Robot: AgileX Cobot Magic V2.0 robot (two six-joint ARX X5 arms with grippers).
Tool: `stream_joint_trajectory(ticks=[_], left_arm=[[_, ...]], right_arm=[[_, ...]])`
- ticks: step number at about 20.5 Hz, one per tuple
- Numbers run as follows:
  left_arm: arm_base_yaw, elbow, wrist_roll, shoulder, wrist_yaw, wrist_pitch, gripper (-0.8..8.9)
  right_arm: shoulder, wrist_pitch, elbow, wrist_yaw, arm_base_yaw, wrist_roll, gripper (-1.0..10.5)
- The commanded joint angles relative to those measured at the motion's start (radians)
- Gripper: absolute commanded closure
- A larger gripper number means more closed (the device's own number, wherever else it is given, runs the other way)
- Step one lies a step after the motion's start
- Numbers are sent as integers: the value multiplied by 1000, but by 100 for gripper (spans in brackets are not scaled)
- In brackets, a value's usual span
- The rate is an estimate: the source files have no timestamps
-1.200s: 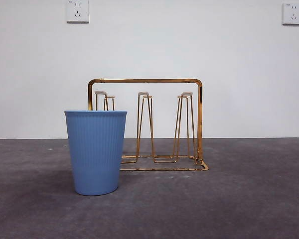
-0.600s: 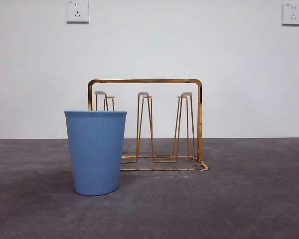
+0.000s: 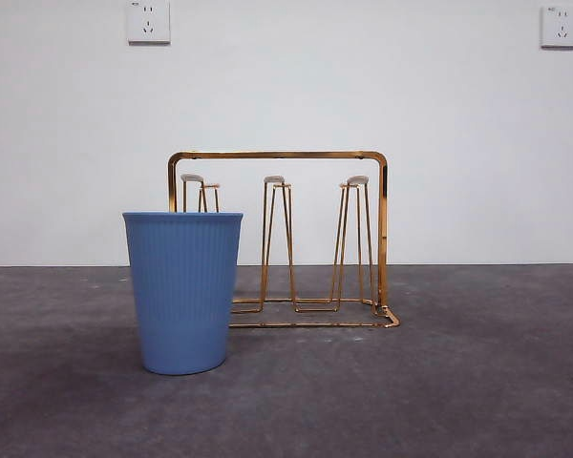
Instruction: Pick up cup 1,put cup 1 in the cup rack,pick up cup 2,put cup 2 in the cup rack
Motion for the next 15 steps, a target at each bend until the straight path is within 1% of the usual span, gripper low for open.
stream_joint_trajectory(ticks=[1,4,10,15], left_arm=[[-29,0,130,39,-100,-38,822],[-46,0,153,94,-169,-57,822],[-50,27,172,235,-228,-73,822],[-50,121,235,348,-285,-137,822]], right_arm=[[-5,-18,-4,30,0,-13,695],[-5,-39,-4,34,0,-19,695],[-3,-77,-4,37,0,-28,695],[-5,-106,-4,42,0,-29,695]])
